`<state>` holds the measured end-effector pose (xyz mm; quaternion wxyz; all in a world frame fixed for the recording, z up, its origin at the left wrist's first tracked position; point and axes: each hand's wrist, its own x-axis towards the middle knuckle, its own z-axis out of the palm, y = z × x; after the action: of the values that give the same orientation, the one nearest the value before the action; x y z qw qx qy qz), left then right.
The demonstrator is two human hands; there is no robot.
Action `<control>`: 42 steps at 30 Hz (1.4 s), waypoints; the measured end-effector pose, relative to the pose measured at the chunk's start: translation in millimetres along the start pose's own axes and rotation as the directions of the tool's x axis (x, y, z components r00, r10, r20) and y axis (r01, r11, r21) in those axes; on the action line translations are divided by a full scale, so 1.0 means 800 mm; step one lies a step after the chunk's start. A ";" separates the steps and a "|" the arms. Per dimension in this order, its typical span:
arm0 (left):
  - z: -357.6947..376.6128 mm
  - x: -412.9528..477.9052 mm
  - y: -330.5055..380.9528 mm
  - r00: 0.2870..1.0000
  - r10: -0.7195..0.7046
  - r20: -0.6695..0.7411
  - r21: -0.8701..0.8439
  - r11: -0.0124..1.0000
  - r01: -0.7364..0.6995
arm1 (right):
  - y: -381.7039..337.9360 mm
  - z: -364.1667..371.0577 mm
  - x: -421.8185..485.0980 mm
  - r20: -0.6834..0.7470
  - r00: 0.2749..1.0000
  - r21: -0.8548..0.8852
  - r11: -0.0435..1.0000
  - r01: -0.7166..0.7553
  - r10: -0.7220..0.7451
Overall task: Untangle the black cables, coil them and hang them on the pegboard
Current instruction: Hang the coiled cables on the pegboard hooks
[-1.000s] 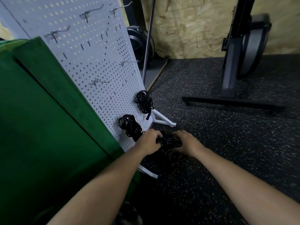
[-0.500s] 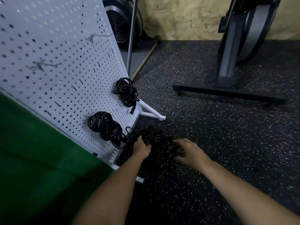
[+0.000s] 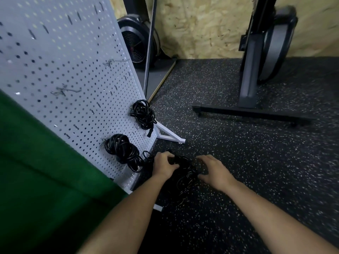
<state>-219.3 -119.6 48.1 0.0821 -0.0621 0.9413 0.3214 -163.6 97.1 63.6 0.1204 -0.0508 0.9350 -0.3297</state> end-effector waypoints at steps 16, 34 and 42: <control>-0.265 -0.118 0.166 0.901 0.400 0.164 0.008 0.913 -0.407 | -0.143 -0.086 -0.042 -0.359 0.884 0.181 0.907 0.380 -0.299; -0.372 -0.145 0.119 0.848 0.171 -0.501 0.026 0.983 -0.182 | -0.307 -0.071 0.011 -0.484 0.819 0.421 0.738 0.527 -0.308; -0.389 -0.142 0.114 0.887 0.138 -0.441 -0.062 0.981 -0.183 | -0.343 -0.056 0.036 -0.520 0.805 0.492 0.671 0.555 -0.284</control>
<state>-159.3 -232.1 367.3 -0.1600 -0.0581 0.9201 0.3528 -198.9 -94.3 264.9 -0.1451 -0.1581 0.7369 -0.6411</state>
